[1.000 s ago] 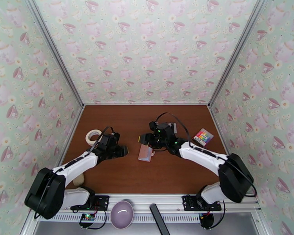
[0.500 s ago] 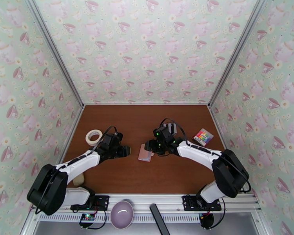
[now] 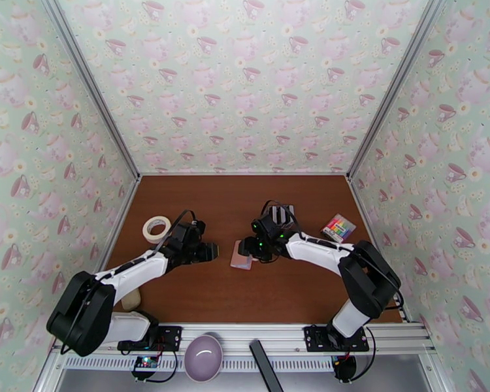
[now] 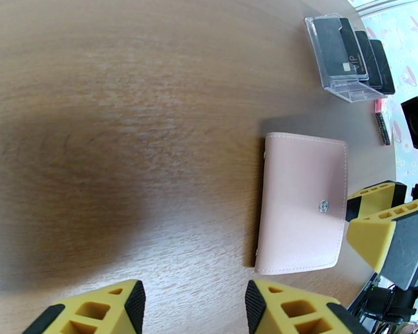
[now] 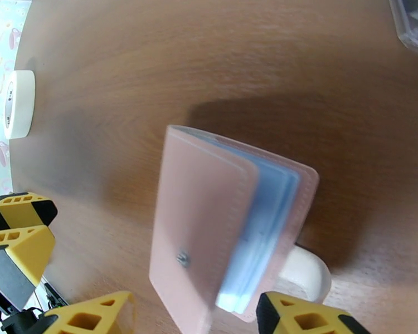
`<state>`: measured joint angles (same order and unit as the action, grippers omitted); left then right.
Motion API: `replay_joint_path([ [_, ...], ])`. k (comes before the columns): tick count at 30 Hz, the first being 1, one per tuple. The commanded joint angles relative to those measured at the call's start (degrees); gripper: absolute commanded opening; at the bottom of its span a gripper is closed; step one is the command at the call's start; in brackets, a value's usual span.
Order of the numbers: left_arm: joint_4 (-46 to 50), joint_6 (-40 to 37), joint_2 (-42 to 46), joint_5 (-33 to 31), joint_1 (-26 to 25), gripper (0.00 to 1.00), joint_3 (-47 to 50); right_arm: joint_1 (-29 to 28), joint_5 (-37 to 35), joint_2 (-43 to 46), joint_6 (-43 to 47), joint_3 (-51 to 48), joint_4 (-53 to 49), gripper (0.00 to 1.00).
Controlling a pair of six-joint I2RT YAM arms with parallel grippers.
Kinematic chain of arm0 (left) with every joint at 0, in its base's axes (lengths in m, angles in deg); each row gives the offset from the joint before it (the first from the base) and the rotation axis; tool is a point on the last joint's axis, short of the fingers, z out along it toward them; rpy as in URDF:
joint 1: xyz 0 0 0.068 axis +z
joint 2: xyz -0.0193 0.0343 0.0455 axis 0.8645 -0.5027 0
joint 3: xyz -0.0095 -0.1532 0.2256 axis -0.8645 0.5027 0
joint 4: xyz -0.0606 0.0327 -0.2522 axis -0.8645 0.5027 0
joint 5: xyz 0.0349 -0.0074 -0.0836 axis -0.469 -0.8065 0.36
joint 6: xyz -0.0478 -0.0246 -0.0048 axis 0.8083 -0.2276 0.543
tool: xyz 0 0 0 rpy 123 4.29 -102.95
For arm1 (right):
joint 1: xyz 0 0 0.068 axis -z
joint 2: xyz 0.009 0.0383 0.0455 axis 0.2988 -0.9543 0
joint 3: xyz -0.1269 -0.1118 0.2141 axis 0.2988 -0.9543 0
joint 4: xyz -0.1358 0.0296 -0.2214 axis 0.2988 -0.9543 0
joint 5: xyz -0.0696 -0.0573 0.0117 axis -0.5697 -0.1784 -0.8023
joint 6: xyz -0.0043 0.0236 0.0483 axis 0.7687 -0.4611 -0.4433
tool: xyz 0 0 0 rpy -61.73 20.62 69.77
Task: Put the credit cards into the card holder
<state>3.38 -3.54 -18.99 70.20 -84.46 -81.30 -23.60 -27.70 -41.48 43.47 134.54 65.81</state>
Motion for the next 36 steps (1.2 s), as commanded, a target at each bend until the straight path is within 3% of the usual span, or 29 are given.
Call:
replay_joint_path([
  [1, -1.4, -0.2, -0.6, -0.4, -0.3, 0.54, 1.1, -0.4, 1.2, -1.8, 0.5, 1.2, 1.0, 0.62],
  [16, -1.3, -0.6, 1.3, 0.4, -0.3, 0.54, 2.4, -1.1, 4.5, -3.1, -1.2, 6.2, 3.0, 0.63],
  [36, 2.3, -2.3, 5.4, 0.8, 0.9, 0.54, 2.7, -4.0, 9.2, -12.1, -3.7, 16.7, 5.5, 0.63],
])
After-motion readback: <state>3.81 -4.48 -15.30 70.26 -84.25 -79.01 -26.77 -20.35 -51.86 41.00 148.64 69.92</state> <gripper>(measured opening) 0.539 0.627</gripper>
